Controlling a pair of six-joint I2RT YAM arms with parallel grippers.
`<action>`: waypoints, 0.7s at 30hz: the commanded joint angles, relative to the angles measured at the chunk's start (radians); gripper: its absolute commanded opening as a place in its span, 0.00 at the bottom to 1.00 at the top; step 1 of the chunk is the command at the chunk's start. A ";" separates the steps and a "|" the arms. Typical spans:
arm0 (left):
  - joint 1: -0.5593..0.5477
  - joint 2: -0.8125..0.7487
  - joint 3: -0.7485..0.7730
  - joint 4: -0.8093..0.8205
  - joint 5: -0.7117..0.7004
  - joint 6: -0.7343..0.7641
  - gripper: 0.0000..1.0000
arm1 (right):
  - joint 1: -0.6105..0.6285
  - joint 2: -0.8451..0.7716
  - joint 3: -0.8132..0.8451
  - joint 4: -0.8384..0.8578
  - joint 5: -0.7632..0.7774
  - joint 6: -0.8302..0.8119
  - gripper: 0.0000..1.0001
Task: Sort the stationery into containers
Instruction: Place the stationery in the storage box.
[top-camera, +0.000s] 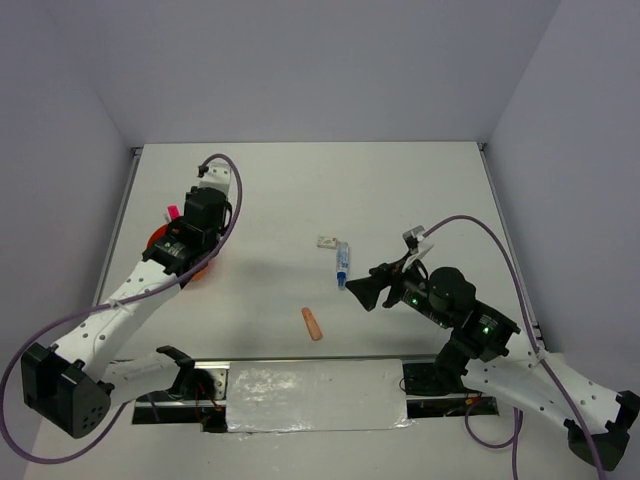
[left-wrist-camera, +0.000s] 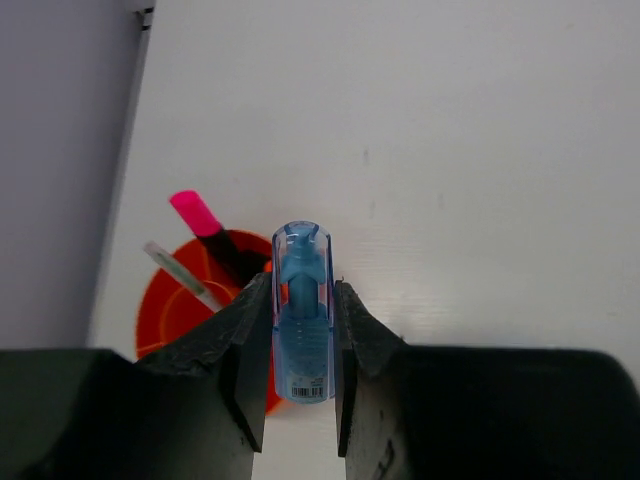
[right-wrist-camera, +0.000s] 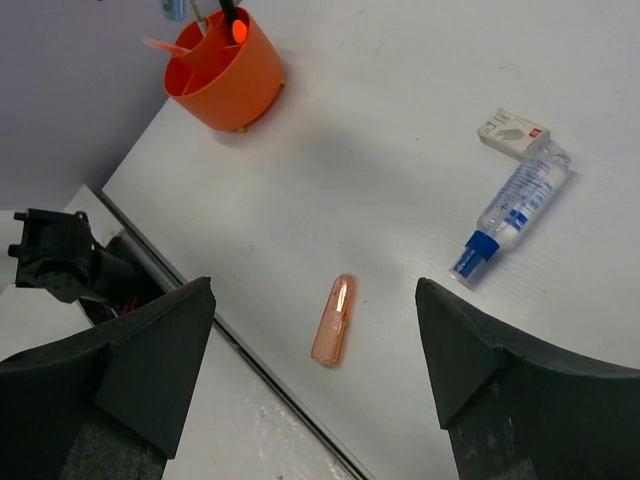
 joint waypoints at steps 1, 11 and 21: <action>0.066 -0.009 -0.049 0.072 0.106 0.301 0.00 | 0.000 -0.004 -0.022 0.120 -0.043 -0.013 0.88; 0.164 -0.081 -0.357 0.308 0.337 0.591 0.00 | 0.000 0.046 -0.045 0.191 -0.112 -0.030 0.88; 0.177 -0.099 -0.371 0.383 0.324 0.610 0.00 | -0.001 0.068 -0.060 0.214 -0.131 -0.038 0.88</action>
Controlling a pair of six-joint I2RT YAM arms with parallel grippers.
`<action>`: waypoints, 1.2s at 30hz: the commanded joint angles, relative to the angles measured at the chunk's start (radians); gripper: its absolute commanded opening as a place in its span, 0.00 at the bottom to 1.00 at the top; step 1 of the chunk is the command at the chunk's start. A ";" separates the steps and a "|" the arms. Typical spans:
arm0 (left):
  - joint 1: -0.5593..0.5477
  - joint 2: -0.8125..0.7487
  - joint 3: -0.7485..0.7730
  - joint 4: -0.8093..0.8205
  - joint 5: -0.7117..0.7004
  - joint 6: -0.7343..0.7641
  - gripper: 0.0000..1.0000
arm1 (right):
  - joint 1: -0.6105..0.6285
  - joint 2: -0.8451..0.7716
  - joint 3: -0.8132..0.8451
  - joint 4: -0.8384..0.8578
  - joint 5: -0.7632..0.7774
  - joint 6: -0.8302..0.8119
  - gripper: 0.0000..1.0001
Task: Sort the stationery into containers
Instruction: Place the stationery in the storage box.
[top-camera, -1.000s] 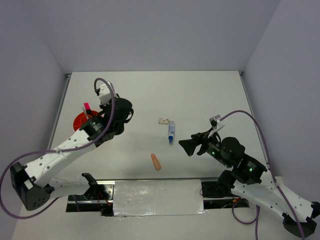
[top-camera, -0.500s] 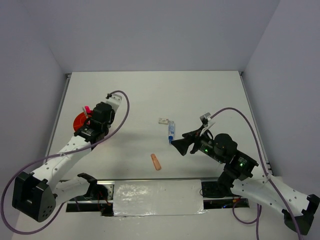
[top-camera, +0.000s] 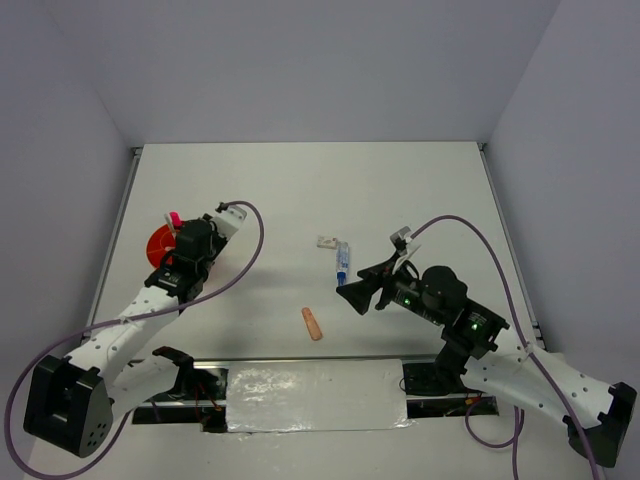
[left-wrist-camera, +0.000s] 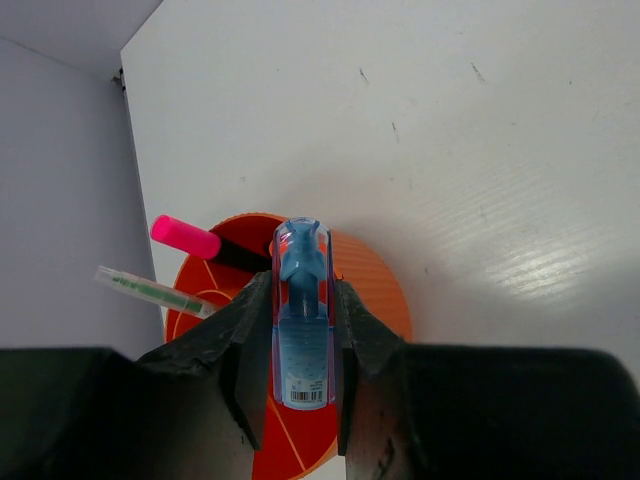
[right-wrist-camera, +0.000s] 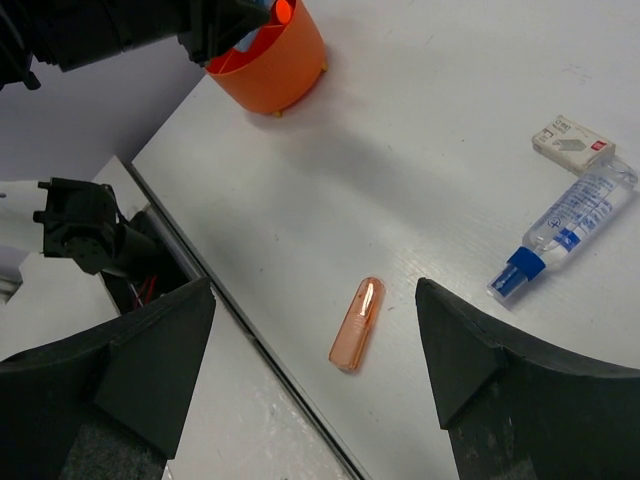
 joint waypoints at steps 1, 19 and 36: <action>0.005 0.001 0.029 0.049 0.022 0.034 0.00 | -0.001 0.012 -0.004 0.064 -0.015 -0.014 0.88; 0.044 -0.014 -0.073 0.176 -0.073 -0.021 0.13 | 0.001 0.000 0.002 0.058 -0.040 0.006 0.88; 0.044 -0.063 -0.098 0.173 -0.056 -0.067 0.37 | 0.001 0.041 0.011 0.093 -0.070 0.031 0.88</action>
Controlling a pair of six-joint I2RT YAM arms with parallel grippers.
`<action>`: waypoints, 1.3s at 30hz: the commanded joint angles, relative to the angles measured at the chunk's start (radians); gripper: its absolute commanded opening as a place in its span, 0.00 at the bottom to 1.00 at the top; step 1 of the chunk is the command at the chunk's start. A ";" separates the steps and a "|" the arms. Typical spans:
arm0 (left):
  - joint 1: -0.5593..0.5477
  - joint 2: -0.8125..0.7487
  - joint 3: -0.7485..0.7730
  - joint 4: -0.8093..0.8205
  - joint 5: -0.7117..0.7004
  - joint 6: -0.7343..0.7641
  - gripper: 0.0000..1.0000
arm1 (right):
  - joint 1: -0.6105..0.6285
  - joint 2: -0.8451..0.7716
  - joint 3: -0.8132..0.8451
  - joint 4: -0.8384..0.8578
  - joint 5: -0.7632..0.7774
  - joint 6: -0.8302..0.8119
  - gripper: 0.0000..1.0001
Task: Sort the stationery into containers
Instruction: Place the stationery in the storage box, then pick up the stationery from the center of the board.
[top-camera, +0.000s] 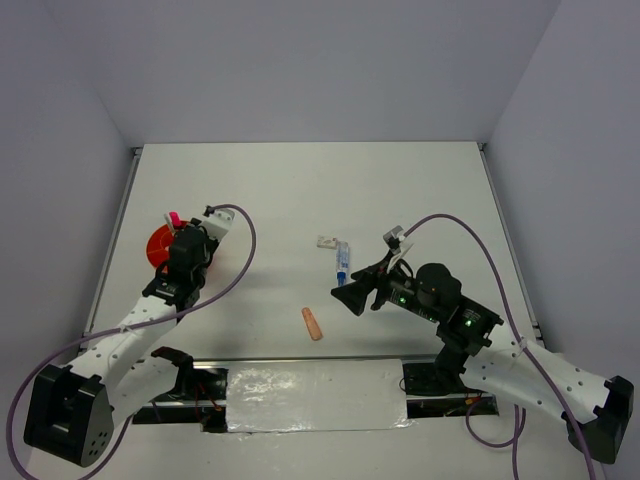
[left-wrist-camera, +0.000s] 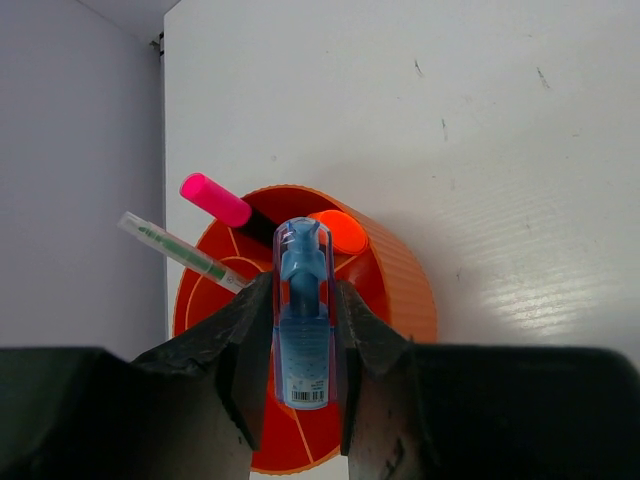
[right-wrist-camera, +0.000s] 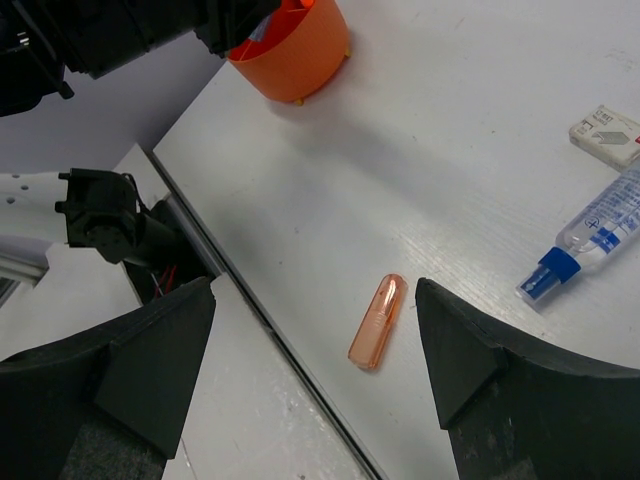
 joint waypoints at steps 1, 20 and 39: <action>0.004 -0.014 0.000 0.049 0.013 -0.033 0.38 | -0.003 -0.002 0.013 0.047 -0.013 0.003 0.88; 0.004 -0.010 -0.008 0.055 -0.019 -0.057 0.57 | 0.000 -0.030 0.023 0.020 0.006 -0.010 0.88; -0.010 -0.151 0.478 -0.534 0.212 -0.630 0.99 | 0.147 0.554 0.189 -0.228 0.184 -0.042 0.85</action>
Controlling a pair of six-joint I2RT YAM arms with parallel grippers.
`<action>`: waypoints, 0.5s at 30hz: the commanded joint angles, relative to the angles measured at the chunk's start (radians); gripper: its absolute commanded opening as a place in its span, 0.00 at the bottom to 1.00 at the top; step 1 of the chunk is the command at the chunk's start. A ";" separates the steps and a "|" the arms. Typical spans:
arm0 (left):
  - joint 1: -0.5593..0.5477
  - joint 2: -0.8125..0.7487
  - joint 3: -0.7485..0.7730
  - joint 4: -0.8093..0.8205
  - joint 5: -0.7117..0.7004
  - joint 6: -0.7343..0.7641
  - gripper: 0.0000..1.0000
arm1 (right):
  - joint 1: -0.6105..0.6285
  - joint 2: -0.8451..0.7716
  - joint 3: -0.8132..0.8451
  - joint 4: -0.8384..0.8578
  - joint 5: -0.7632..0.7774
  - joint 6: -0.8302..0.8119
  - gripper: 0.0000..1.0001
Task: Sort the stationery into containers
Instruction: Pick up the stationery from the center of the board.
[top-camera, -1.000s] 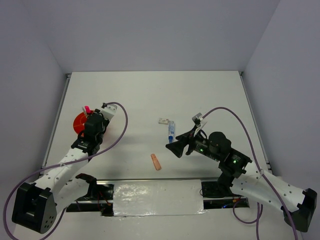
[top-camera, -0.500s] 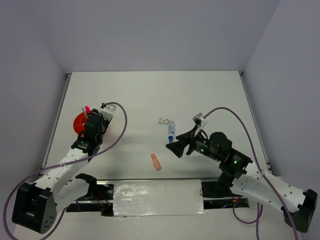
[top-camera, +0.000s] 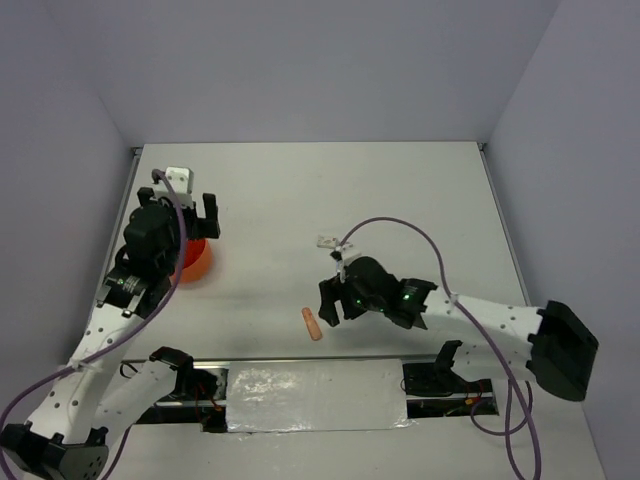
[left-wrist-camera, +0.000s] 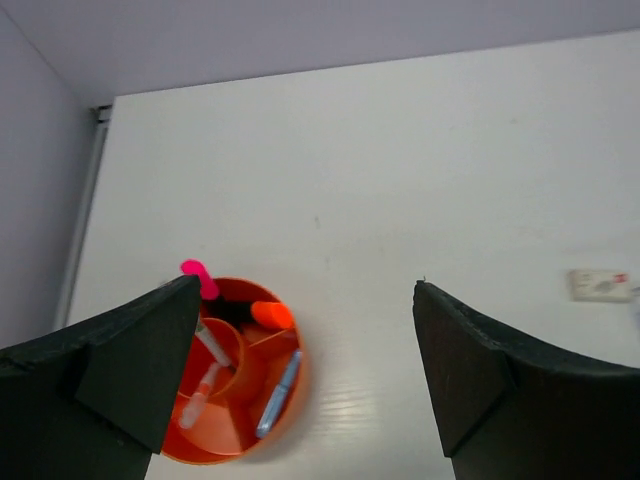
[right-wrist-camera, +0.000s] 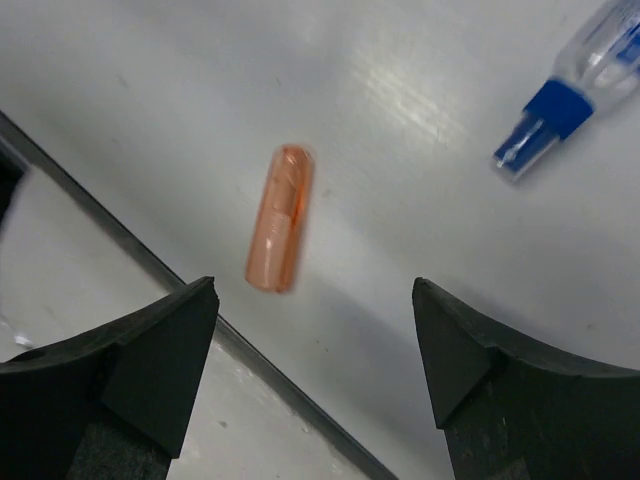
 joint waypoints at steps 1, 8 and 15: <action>-0.001 0.039 0.149 -0.251 0.098 -0.250 0.99 | 0.100 0.129 0.105 -0.117 0.122 -0.015 0.85; 0.004 -0.050 0.025 -0.232 0.241 -0.381 0.99 | 0.227 0.382 0.269 -0.197 0.236 0.070 0.82; 0.004 -0.090 0.016 -0.261 0.233 -0.352 0.99 | 0.263 0.543 0.340 -0.225 0.270 0.097 0.74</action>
